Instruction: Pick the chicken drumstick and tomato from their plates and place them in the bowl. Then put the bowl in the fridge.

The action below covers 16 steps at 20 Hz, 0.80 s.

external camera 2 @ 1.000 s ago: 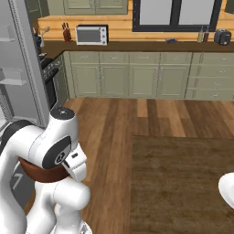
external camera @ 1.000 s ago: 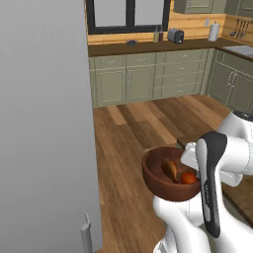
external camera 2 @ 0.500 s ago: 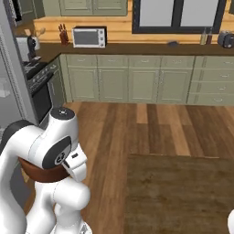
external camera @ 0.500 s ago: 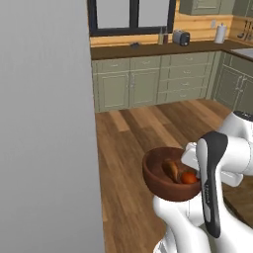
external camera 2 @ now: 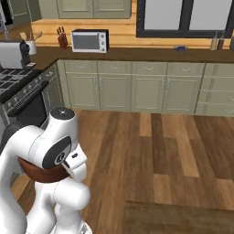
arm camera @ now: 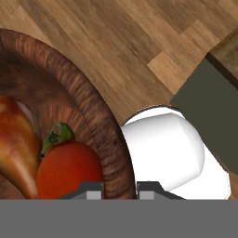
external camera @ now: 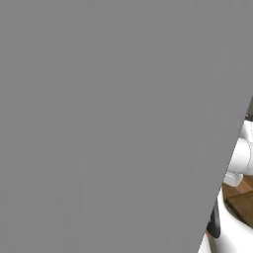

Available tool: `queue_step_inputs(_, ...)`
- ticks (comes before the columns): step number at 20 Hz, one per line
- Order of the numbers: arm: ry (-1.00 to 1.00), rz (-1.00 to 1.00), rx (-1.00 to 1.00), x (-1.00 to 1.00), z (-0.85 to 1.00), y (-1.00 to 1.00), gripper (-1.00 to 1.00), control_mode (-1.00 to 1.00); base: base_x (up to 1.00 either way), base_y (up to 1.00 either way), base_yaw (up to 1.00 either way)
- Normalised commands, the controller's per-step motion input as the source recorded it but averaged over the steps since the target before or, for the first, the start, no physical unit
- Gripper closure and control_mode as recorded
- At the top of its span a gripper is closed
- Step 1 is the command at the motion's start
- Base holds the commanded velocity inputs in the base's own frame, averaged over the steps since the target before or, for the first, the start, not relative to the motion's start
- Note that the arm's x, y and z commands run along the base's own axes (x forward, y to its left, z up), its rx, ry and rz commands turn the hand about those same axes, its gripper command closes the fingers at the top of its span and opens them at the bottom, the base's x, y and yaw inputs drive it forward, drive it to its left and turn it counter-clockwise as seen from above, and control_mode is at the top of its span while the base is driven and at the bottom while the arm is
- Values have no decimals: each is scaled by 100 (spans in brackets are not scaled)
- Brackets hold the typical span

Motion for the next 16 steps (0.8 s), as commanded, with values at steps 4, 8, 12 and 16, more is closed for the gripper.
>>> queue_step_inputs(4, 0, 0, 0, 0, 0, 0, 100, 100, 89, -2, 6)
queue_step_inputs(8, 0, 0, 0, 0, 0, 0, 100, 100, 8, 4, 22)
queue_step_inputs(12, 0, 0, 0, 0, 0, 0, 100, 100, -59, 11, 42)
queue_step_inputs(16, 0, 0, 0, 0, 0, 0, 100, 100, -67, -5, 33)
